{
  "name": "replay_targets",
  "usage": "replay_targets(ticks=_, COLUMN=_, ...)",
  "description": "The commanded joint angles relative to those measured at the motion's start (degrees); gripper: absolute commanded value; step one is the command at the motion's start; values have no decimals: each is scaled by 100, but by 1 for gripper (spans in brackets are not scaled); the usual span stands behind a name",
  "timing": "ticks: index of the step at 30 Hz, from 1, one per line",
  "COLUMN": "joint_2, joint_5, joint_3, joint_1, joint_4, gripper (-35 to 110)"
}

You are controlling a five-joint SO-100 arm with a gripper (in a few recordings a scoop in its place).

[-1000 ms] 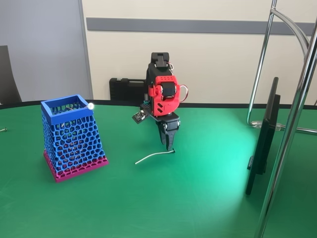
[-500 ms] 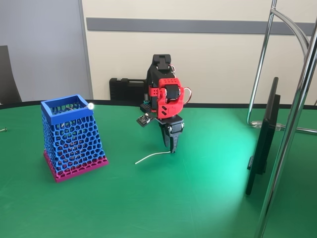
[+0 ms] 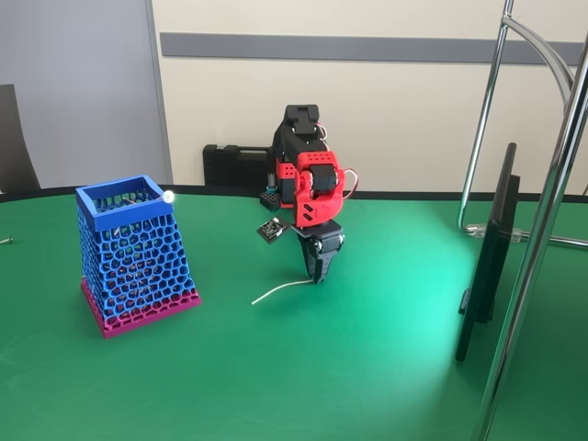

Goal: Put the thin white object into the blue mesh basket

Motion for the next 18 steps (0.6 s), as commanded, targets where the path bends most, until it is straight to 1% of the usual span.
replay_targets(ticks=1, joint_2=26, joint_5=-44, joint_3=-185, joint_1=-9, joint_4=44, gripper=11)
replay_targets(ticks=11, joint_2=70, joint_5=-158, joint_3=-299, joint_1=35, joint_4=44, gripper=1)
replay_targets(ticks=14, joint_2=396, joint_5=-158, joint_3=-352, joint_1=97, joint_4=-167, gripper=1)
replay_targets(ticks=18, joint_2=1178, joint_5=-343, joint_3=-334, joint_1=246, joint_4=-703, gripper=1)
